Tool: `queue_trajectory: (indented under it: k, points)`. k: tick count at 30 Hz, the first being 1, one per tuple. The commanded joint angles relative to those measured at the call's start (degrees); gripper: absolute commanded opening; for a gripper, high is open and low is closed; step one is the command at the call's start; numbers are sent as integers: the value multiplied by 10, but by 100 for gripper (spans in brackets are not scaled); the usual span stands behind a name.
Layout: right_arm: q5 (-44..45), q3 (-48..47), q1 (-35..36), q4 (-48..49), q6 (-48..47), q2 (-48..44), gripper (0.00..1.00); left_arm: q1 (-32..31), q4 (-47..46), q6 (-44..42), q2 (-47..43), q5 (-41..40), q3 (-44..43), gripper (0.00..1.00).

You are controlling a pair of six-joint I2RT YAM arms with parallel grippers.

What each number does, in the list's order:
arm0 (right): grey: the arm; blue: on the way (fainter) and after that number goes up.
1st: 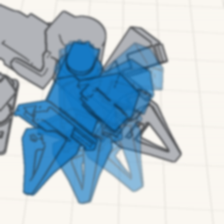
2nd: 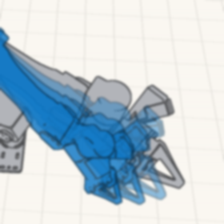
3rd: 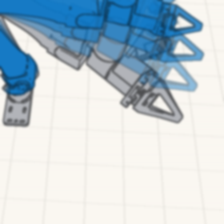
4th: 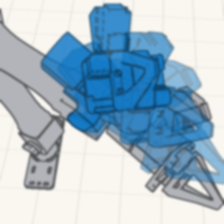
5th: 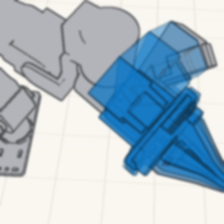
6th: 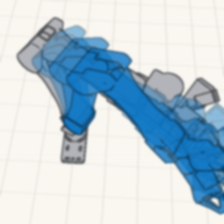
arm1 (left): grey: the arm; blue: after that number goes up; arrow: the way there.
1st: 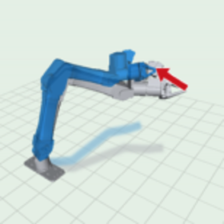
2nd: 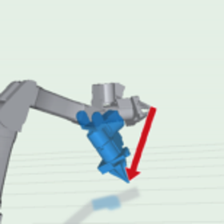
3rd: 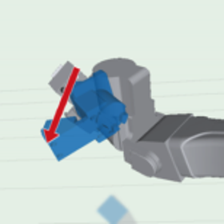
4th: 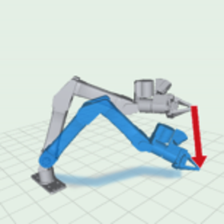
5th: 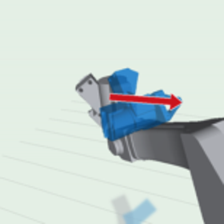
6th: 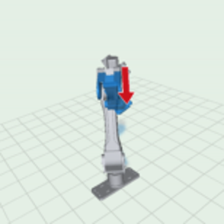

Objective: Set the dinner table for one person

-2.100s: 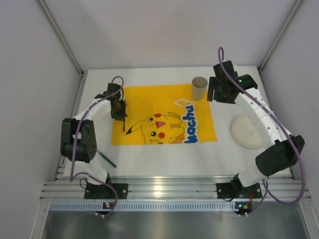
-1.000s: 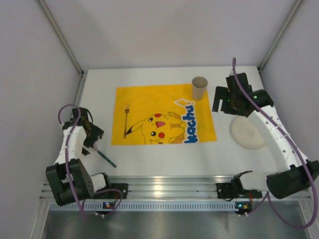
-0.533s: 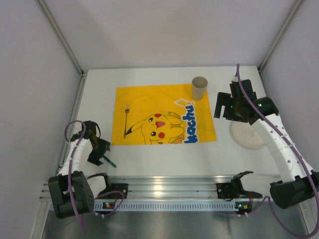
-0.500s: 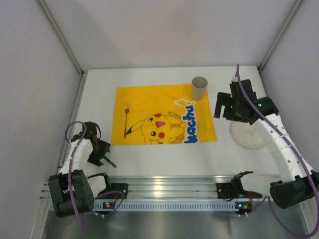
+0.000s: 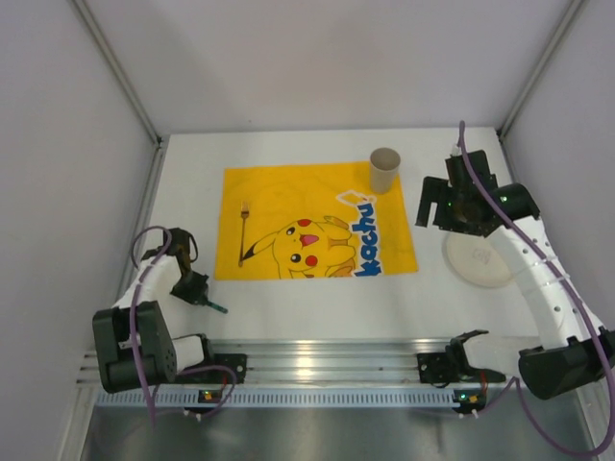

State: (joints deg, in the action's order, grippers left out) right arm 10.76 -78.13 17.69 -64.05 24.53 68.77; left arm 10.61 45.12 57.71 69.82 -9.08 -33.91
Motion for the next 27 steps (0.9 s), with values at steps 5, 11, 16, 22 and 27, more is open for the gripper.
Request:
queue_trajectory:
  k: [5,11,16,22,27]
  points:
    - [25,-30,-13,-27,7,-38,87,-8,13,-125,-21,-45,-178,0]
    - [15,-41,-14,-43,23,-49,87,-68,-9,-185,75,-53,-382,0]
    - [-6,-3,-14,-54,38,-88,88,-258,-9,-205,250,-39,-543,0]
    - [-13,27,-13,-84,62,-139,87,-429,0,-178,456,-11,-741,0]
    - [5,37,-14,-126,72,-174,88,-509,52,-186,598,1,-903,0]
